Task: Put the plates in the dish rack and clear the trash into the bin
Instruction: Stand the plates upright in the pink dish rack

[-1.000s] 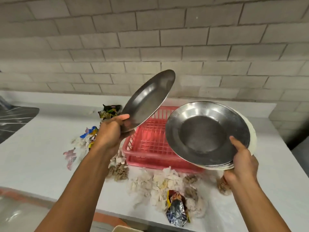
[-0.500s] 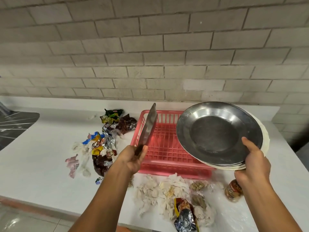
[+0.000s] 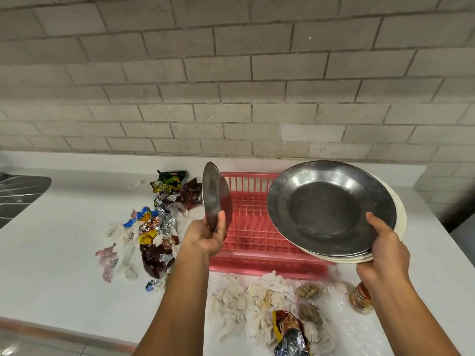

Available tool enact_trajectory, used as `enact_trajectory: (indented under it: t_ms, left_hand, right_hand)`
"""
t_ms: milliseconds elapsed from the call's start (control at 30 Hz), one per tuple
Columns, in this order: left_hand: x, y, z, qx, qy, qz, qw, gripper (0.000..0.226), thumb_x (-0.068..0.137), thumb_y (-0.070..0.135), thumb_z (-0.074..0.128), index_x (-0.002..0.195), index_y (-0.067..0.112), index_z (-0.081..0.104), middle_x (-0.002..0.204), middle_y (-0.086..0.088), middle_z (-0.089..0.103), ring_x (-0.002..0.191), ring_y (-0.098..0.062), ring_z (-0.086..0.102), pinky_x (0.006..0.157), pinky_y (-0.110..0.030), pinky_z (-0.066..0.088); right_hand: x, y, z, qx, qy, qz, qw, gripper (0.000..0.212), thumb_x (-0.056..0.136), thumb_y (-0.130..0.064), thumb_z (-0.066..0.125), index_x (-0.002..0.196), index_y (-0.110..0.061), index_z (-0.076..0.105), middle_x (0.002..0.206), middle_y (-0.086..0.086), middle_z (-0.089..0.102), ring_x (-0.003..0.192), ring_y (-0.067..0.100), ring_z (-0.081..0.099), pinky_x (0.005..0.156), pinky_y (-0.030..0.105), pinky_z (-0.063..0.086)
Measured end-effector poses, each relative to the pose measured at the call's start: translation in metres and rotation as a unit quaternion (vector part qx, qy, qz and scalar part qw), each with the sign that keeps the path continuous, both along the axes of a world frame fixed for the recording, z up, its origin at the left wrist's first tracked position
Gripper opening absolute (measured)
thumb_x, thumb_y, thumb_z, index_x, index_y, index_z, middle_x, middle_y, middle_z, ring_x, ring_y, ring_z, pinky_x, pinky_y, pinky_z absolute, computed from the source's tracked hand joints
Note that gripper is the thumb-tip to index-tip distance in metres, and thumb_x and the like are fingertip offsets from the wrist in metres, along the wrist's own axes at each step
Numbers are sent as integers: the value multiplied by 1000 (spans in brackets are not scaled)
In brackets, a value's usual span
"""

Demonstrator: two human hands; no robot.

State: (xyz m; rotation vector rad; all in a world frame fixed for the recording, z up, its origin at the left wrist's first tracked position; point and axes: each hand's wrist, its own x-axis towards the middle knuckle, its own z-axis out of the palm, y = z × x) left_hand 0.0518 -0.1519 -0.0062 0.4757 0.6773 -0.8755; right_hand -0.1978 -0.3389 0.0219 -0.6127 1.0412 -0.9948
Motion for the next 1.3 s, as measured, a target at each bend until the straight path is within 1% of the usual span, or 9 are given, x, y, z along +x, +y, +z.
enact_trajectory:
  t_ms: [133, 333, 467, 533, 600, 733, 967, 1100, 1300]
  left_hand:
    - [9, 8, -3, 11, -82, -19, 996, 44, 95, 38, 66, 109, -4, 67, 118, -17, 66, 105, -28, 68, 85, -35, 61]
    - [13, 21, -13, 141, -229, -100, 958, 46, 93, 45, 65, 119, 7, 63, 100, -14, 64, 86, -22, 68, 70, -32, 62]
    - [10, 30, -28, 392, -459, -209, 770, 37, 105, 39, 47, 122, 15, 68, 69, -5, 61, 57, -19, 60, 57, -35, 56]
    - [11, 34, -31, 502, -567, -239, 608, 35, 105, 39, 47, 123, 19, 69, 76, -4, 71, 64, -20, 65, 65, -34, 57]
    - [7, 34, -26, 528, -629, -224, 525, 30, 104, 33, 50, 120, 21, 72, 90, -6, 77, 68, -18, 65, 62, -26, 52]
    - [5, 31, -22, 505, -661, -195, 521, 26, 105, 31, 49, 116, 24, 72, 85, 4, 76, 67, -16, 70, 66, -36, 59]
    - [-4, 26, -24, 533, -702, -212, 422, 21, 103, 39, 50, 110, 30, 69, 76, 7, 72, 59, -9, 66, 57, -27, 53]
    - [-4, 32, -34, 539, -691, -276, 395, 19, 97, 37, 61, 111, 26, 66, 94, 5, 76, 78, -16, 71, 75, -34, 59]
    - [-6, 38, -36, 511, -686, -276, 439, 21, 94, 32, 67, 114, 24, 68, 101, 8, 76, 86, -13, 70, 83, -32, 57]
  right_hand:
    - [2, 1, -1, 5, 4, 11, 1000, 24, 79, -21, 82, 98, -22, 69, 108, 5, 75, 96, 27, 73, 87, 47, 60]
    - [4, 4, -6, 13, 16, 27, 999, 22, 80, -23, 81, 98, -22, 69, 109, 6, 75, 98, 29, 72, 83, 45, 60]
    - [2, 3, -9, 15, 20, 27, 999, 25, 80, -23, 82, 102, -20, 70, 108, 7, 75, 96, 29, 72, 78, 42, 60]
    - [1, 3, -10, 15, 21, 27, 999, 25, 79, -23, 82, 100, -21, 70, 109, 7, 75, 96, 29, 72, 79, 43, 60]
    - [1, 2, -11, 14, 20, 24, 999, 31, 78, -24, 82, 106, -20, 71, 109, 7, 76, 96, 30, 72, 80, 44, 60]
    - [2, 1, -9, 12, 16, 22, 1000, 32, 78, -23, 82, 108, -19, 71, 110, 7, 76, 98, 30, 73, 85, 46, 60]
    - [0, 3, -8, 7, 16, 26, 1000, 35, 79, -24, 82, 112, -19, 70, 110, 7, 75, 96, 30, 72, 81, 44, 60]
    - [0, 6, -9, 7, 20, 36, 999, 34, 80, -25, 82, 111, -20, 70, 111, 7, 75, 96, 30, 72, 82, 45, 60]
    - [-1, 12, -12, 8, 29, 46, 999, 36, 80, -26, 82, 113, -19, 69, 111, 7, 74, 96, 32, 71, 86, 49, 60]
